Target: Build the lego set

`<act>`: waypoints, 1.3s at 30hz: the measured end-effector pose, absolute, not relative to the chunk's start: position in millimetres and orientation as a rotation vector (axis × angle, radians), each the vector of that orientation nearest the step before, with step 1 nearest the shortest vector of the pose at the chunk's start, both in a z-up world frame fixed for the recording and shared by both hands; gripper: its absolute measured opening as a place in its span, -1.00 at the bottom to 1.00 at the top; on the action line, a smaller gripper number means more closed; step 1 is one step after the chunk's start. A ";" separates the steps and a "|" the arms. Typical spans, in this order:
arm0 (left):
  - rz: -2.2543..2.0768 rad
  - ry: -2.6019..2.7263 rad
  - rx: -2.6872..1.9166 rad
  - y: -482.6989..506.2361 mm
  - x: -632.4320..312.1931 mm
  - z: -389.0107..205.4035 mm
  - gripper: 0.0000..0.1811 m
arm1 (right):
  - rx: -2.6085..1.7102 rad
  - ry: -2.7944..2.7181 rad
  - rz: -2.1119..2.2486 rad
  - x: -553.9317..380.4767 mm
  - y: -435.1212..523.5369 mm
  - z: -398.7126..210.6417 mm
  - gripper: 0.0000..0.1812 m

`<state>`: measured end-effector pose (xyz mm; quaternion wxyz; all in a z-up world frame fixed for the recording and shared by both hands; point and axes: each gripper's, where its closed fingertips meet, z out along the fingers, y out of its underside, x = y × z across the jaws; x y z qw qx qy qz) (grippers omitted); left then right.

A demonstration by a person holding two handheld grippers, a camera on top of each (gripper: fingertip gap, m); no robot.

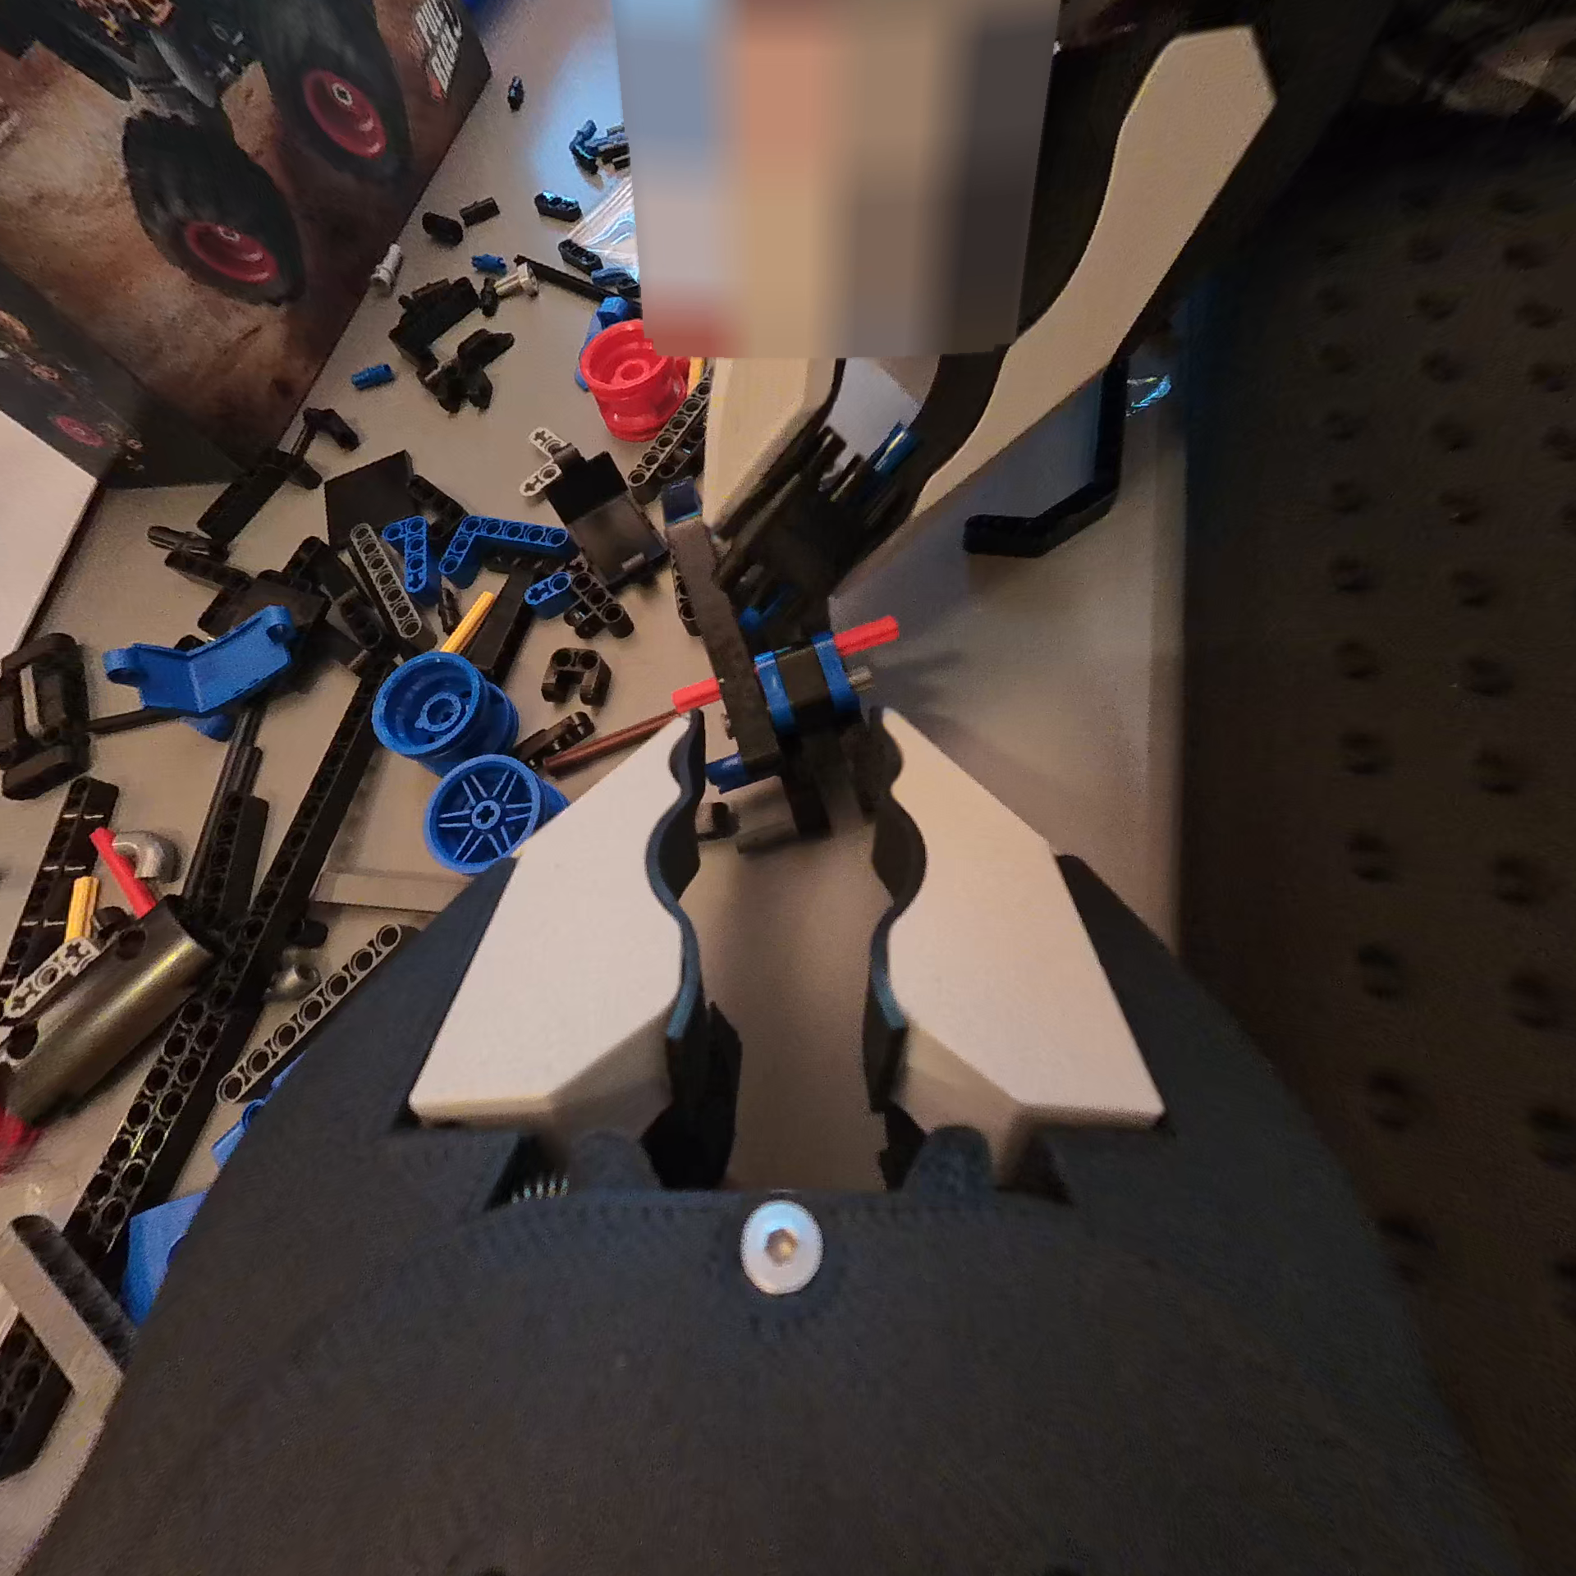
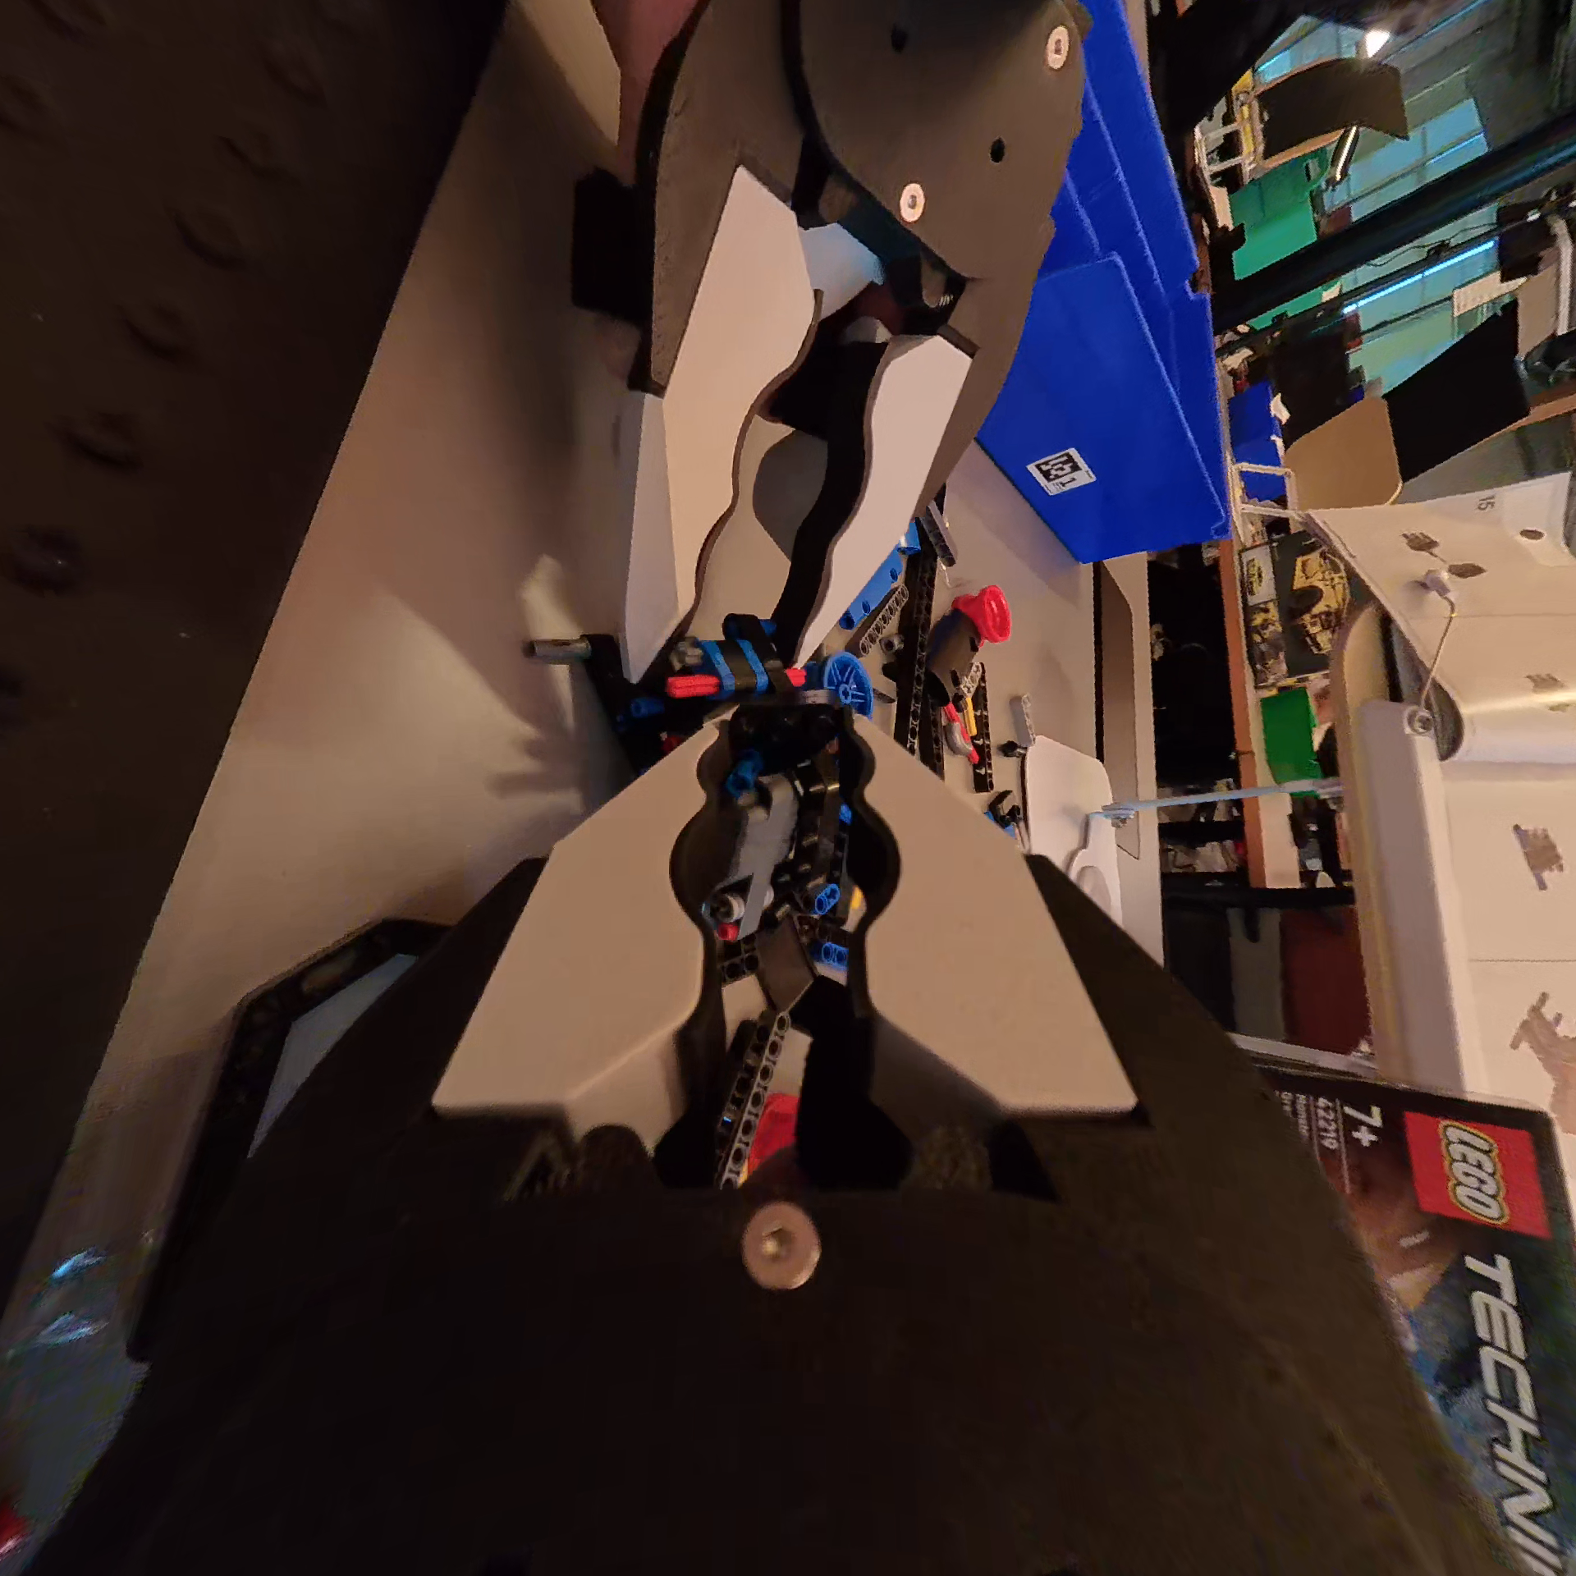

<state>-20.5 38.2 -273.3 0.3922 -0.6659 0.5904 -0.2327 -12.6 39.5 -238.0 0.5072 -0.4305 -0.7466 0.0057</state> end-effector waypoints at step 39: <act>-0.654 1.423 -1.687 38.8 -30.4 -258.0 -0.45 | -0.967 -1.690 -0.042 -16.1 41.7 -220.3 -0.76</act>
